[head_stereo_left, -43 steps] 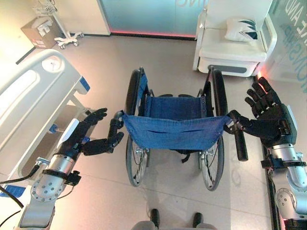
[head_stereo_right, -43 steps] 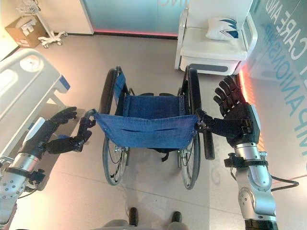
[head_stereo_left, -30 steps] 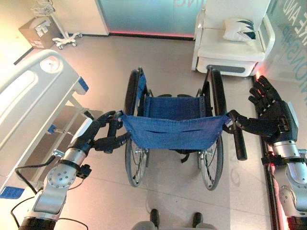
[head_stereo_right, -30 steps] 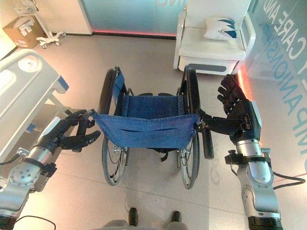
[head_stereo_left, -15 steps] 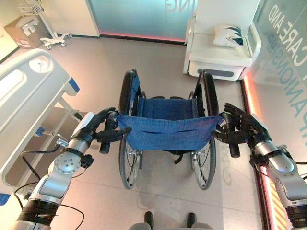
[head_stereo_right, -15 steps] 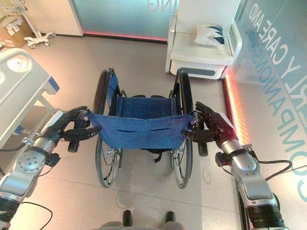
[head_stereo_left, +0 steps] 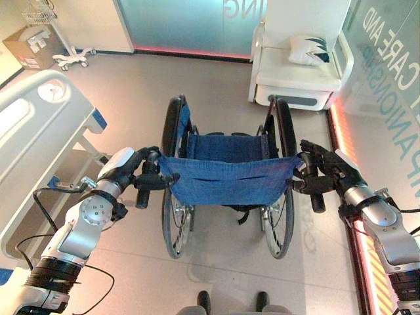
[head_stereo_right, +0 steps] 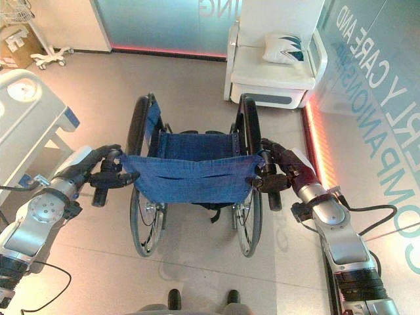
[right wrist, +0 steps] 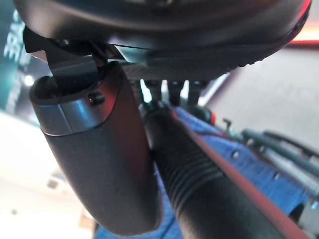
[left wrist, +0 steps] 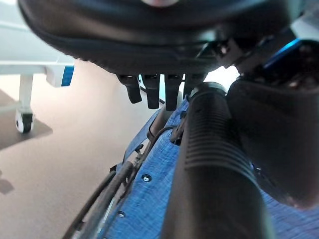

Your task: Push the wheelchair next to the bed

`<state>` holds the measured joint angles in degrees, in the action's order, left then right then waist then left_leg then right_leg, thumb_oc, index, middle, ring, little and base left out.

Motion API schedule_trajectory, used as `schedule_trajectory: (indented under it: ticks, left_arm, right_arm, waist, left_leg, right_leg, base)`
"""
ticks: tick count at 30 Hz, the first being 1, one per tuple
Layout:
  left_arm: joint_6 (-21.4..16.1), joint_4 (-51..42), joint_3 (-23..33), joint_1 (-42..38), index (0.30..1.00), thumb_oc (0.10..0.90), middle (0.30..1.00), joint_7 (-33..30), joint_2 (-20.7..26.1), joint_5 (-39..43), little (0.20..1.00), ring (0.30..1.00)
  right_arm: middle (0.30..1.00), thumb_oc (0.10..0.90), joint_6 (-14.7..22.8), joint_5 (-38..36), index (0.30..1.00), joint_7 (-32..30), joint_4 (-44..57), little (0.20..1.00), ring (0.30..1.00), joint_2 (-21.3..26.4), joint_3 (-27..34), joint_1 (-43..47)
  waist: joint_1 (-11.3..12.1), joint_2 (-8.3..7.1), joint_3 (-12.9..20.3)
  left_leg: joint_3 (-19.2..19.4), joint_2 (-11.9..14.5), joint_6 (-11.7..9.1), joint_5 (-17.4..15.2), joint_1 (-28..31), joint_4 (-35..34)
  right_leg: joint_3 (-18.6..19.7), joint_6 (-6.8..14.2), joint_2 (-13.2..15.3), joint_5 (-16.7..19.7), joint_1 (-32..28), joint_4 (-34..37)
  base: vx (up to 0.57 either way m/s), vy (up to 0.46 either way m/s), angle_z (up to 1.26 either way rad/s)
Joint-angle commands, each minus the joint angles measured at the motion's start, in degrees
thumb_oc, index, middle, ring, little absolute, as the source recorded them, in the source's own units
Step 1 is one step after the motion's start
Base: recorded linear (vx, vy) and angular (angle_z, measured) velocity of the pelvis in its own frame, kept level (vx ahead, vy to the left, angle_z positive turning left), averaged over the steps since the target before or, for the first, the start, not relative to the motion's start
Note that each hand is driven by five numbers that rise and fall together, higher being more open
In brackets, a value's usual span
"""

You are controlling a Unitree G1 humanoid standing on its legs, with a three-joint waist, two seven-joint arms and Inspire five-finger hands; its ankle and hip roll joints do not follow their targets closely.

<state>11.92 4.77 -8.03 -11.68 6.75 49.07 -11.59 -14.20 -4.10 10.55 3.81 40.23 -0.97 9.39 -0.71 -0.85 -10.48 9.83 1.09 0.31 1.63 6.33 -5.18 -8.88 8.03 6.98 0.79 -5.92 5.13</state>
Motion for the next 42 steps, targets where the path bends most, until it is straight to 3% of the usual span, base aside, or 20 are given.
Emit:
schedule_trajectory:
  ticks: [1,4,7,10,12,17,21,25,26,27,28,30,35,38,42]
  left_arm:
    - [6.0,8.2,2.6,-4.8,0.900,0.800,0.900,-1.7,6.6,-8.2,0.900,0.900]
    - [8.5,8.3,2.4,-4.7,0.900,0.800,0.900,-2.5,6.6,-11.2,0.900,0.900]
    - [14.5,9.1,1.1,-5.5,0.900,0.800,0.900,-2.5,6.0,-16.9,0.900,0.900]
    - [18.5,9.8,0.3,-6.2,0.900,0.800,0.900,-0.4,6.5,-22.4,0.900,0.900]
    - [21.5,10.8,-0.6,-7.2,0.900,0.800,0.900,0.9,7.4,-25.9,0.900,0.900]
    - [26.8,12.7,-2.2,-11.4,0.900,0.800,0.900,-1.1,8.1,-25.4,0.900,0.900]
    - [28.8,14.1,-2.8,-14.1,0.900,0.800,0.900,3.0,8.0,-25.5,0.900,0.900]
    - [30.5,15.5,-4.6,-17.0,0.900,0.800,0.900,14.2,8.2,-30.8,0.900,0.900]
    - [30.6,15.4,-4.6,-17.2,0.900,0.800,0.900,14.6,8.2,-31.2,0.900,0.900]
    - [31.1,16.4,-5.7,-18.3,0.900,0.800,0.900,19.5,8.2,-31.7,0.900,0.900]
    - [31.1,16.4,-5.7,-18.4,0.900,0.800,0.900,19.7,8.2,-31.9,0.900,0.900]
    - [31.2,19.1,-7.7,-20.5,0.900,0.800,0.900,27.2,8.1,-32.5,0.900,0.900]
    - [30.2,23.8,-11.4,-23.2,0.900,0.800,0.900,39.1,7.6,-33.4,0.900,0.900]
    - [29.6,27.0,-13.9,-24.7,0.900,0.800,0.900,43.0,6.9,-32.5,0.900,0.900]
    - [28.6,30.7,-16.4,-27.1,0.900,0.800,0.900,42.0,5.3,-30.9,0.900,0.900]
  right_arm:
    - [0.900,0.800,-4.7,8.1,0.900,-2.3,-4.1,0.900,0.900,8.7,2.6,2.7]
    - [0.900,0.800,-7.9,10.0,0.900,-6.5,-4.7,0.900,0.900,7.6,2.7,2.6]
    - [0.900,0.800,-15.2,10.0,0.900,-10.1,-6.5,0.900,0.900,5.5,1.7,3.5]
    - [0.900,0.800,-17.6,10.3,0.900,-10.8,-7.4,0.900,0.900,4.5,1.2,3.8]
    - [0.900,0.800,-19.8,11.5,0.900,-9.7,-8.3,0.900,0.900,4.3,0.3,5.0]
    - [0.900,0.800,-24.0,16.6,0.900,-2.2,-10.9,0.900,0.900,4.1,-3.7,9.0]
    - [0.900,0.800,-25.5,19.4,0.900,0.9,-13.1,0.900,0.900,4.6,-5.7,11.7]
    - [0.900,0.800,-27.3,23.9,0.900,5.3,-14.7,0.900,0.900,5.1,-7.1,14.5]
    - [0.900,0.800,-27.3,24.1,0.900,5.5,-14.8,0.900,0.900,5.1,-7.0,14.5]
    - [0.900,0.800,-28.4,26.6,0.900,8.4,-15.0,0.900,0.900,5.4,-7.7,15.8]
    - [0.900,0.800,-28.4,26.8,0.900,8.6,-14.9,0.900,0.900,5.4,-7.7,15.8]
    - [0.900,0.800,-29.6,31.4,0.900,14.3,-16.3,0.900,0.900,5.9,-9.2,18.2]
    - [0.900,0.800,-31.3,36.3,0.900,21.4,-17.9,0.900,0.900,6.5,-12.3,21.4]
    - [0.900,0.800,-32.3,39.3,0.900,25.9,-19.5,0.900,0.900,6.4,-14.8,23.3]
    - [0.900,0.800,-34.9,42.1,0.900,31.6,-22.5,0.900,0.900,5.4,-18.7,26.3]
  waist:
    - [-0.7,0.30,1.0]
    - [-0.7,0.33,0.8]
    - [-0.6,0.40,0.6]
    - [-0.6,0.41,0.4]
    - [-0.6,0.40,0.3]
    - [-0.1,0.06,0.3]
    - [0.4,-0.17,0.4]
    - [0.6,-0.13,0.6]
    - [0.6,-0.14,0.6]
    - [0.6,-0.05,0.6]
    - [0.6,-0.05,0.6]
    - [0.7,0.10,0.6]
    - [0.6,0.38,0.8]
    - [0.7,0.43,1.0]
    - [0.8,0.35,1.4]
  left_leg:
    - [0.4,-3.1,1.9,-5.8,2.2,2.0]
    - [0.4,-3.1,2.0,-5.8,2.1,2.1]
    - [0.3,-3.2,2.1,-6.0,2.0,2.3]
    - [0.2,-3.3,2.1,-6.0,2.0,2.4]
    - [0.3,-3.3,2.1,-6.0,1.9,2.6]
    - [0.1,-3.5,2.0,-6.0,1.8,2.7]
    - [-0.1,-3.5,1.8,-5.9,1.7,3.0]
    - [-0.4,-3.5,1.7,-6.0,1.7,3.1]
    - [-0.4,-3.5,1.7,-6.0,1.7,3.1]
    - [-0.4,-3.5,1.7,-6.0,1.7,3.2]
    - [-0.4,-3.5,1.7,-6.0,1.7,3.2]
    - [-0.2,-3.5,1.7,-6.1,1.6,3.5]
    - [-0.2,-3.4,1.6,-5.9,1.4,3.6]
    - [-0.1,-3.4,1.5,-5.8,1.3,3.6]
    - [-0.1,-3.4,1.4,-5.7,1.3,3.7]
  right_leg:
    - [1.2,0.2,-2.5,0.6,0.8,-2.7]
    - [1.6,0.1,-2.7,0.6,0.8,-2.8]
    - [2.0,0.1,-2.8,0.5,1.0,-2.9]
    - [2.1,0.0,-2.8,0.5,1.0,-3.0]
    - [2.2,0.0,-2.8,0.4,1.0,-3.2]
    - [1.9,-0.2,-2.7,0.3,0.9,-3.4]
    - [1.6,-0.3,-2.7,0.1,0.6,-3.5]
    - [1.4,-0.3,-2.7,-0.1,0.5,-3.7]
    - [1.3,-0.3,-2.7,-0.1,0.5,-3.8]
    - [1.3,-0.4,-2.7,-0.2,0.6,-3.9]
    - [1.3,-0.4,-2.7,-0.2,0.6,-3.9]
    - [1.2,-0.4,-2.7,-0.2,0.6,-3.9]
    - [1.4,-0.5,-2.8,-0.1,0.6,-3.7]
    - [1.4,-0.5,-2.7,0.0,0.6,-3.5]
    - [1.3,-0.6,-2.6,0.1,0.6,-3.5]
  base:
    - [0.00,0.000,0.00]
    - [0.00,0.000,0.00]
    - [0.00,0.000,0.00]
    - [0.00,0.000,0.00]
    - [0.00,0.000,0.00]
    - [0.00,-0.002,-0.02]
    - [0.00,0.000,0.00]
    - [0.00,0.000,0.00]
    - [0.00,0.000,0.00]
    - [0.00,0.000,0.00]
    - [0.00,0.000,0.00]
    - [0.00,0.000,0.00]
    - [0.00,0.000,0.00]
    - [0.00,0.000,0.00]
    - [0.00,0.000,0.00]
